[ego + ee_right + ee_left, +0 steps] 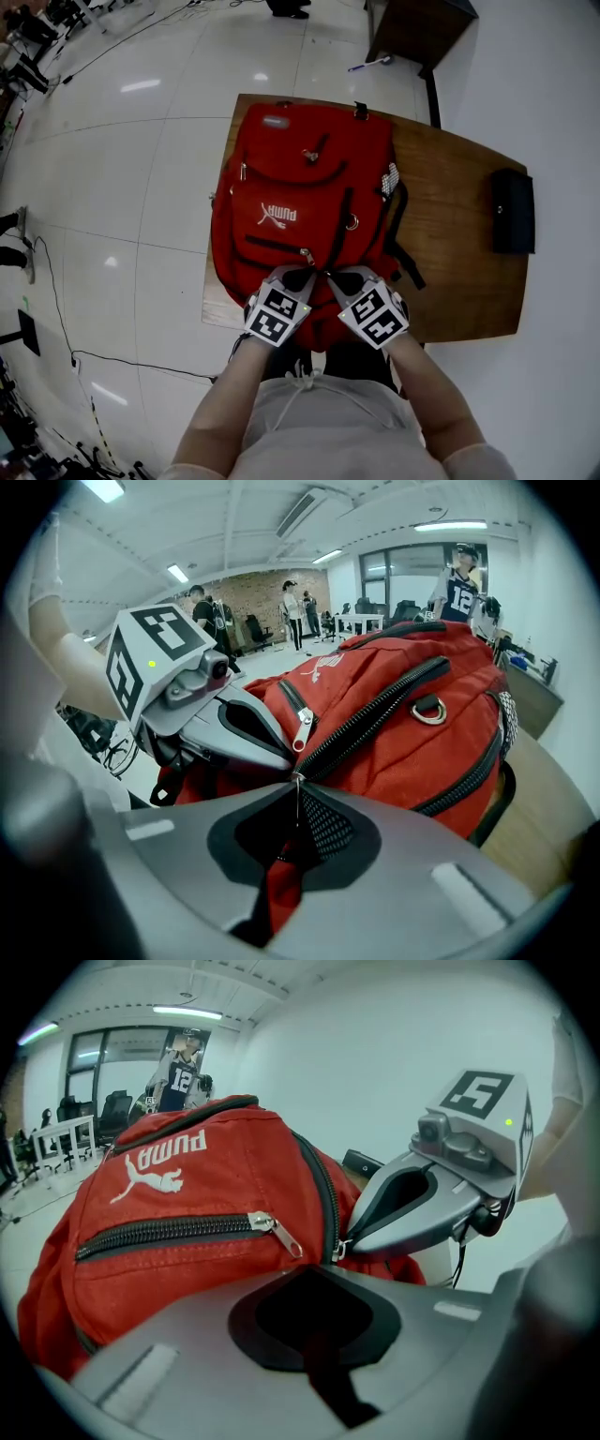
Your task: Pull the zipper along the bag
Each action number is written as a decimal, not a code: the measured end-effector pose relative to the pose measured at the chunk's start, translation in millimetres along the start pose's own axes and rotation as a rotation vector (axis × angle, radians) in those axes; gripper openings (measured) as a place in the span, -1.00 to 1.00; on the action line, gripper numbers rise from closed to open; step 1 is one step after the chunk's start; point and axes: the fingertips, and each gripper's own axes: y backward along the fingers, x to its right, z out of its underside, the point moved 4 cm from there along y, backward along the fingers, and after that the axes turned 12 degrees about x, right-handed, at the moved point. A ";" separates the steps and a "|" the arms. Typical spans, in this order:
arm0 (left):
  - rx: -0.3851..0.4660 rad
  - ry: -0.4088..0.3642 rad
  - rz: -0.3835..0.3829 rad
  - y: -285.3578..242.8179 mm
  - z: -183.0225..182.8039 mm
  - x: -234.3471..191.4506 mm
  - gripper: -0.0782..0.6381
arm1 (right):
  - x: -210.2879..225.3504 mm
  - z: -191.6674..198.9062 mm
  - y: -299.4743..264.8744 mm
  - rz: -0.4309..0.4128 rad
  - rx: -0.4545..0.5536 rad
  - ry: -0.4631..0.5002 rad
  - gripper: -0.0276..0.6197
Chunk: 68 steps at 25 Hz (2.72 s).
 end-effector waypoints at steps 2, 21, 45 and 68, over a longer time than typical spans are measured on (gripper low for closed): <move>-0.002 0.004 0.001 0.1 -0.2 -0.6 -0.76 | 0.8 -1.7 0.5 -0.027 -0.022 -0.023 -0.88; -0.028 0.046 -0.007 -2.8 3.8 -5.8 -0.76 | 37.3 -35.2 26.7 0.026 -0.032 0.105 -0.88; -0.059 0.131 0.001 -1.7 5.9 -10.7 -0.77 | 88.1 -80.4 30.8 0.164 0.068 0.250 -0.88; -0.094 0.135 0.014 -1.2 8.7 -10.1 -0.77 | 138.4 -118.5 22.7 0.222 0.140 0.181 -0.88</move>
